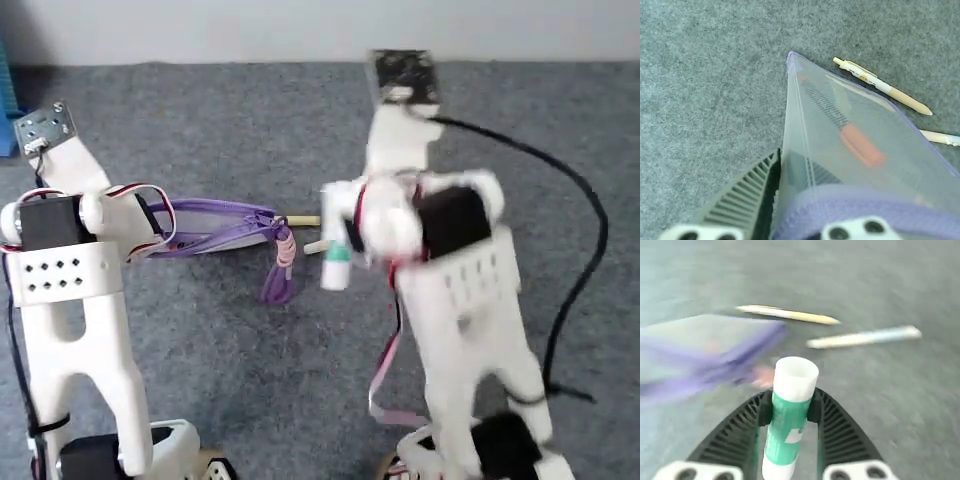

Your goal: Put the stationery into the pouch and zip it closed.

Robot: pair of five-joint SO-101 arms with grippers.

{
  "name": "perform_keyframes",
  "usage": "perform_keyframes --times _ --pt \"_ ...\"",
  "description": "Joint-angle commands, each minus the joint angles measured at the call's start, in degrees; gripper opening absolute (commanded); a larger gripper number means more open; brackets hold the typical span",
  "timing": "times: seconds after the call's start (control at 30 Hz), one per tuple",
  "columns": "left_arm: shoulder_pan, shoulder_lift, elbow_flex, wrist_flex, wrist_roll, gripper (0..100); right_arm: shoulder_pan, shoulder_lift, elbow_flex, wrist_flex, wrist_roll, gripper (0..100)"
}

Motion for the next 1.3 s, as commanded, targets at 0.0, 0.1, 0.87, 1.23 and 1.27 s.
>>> perform_keyframes --times 0.0,0.1,0.87,1.23,1.27 --pt "0.09 0.88 -1.01 0.88 0.53 1 -6.81 -6.11 -2.55 -7.78 0.79 0.8" --pt "0.09 0.88 -1.01 0.88 0.53 1 -11.12 -6.9 -2.46 -16.04 3.87 0.8" --pt "0.09 0.88 -1.01 0.88 0.53 1 -18.51 -12.97 40.97 -76.0 26.11 0.8" --pt "0.09 0.88 -1.01 0.88 0.53 1 -17.98 -21.85 48.53 -67.3 18.99 8.7" --pt "0.09 0.88 -1.01 0.88 0.53 1 -17.54 -22.9 48.53 -64.84 17.67 11.8"
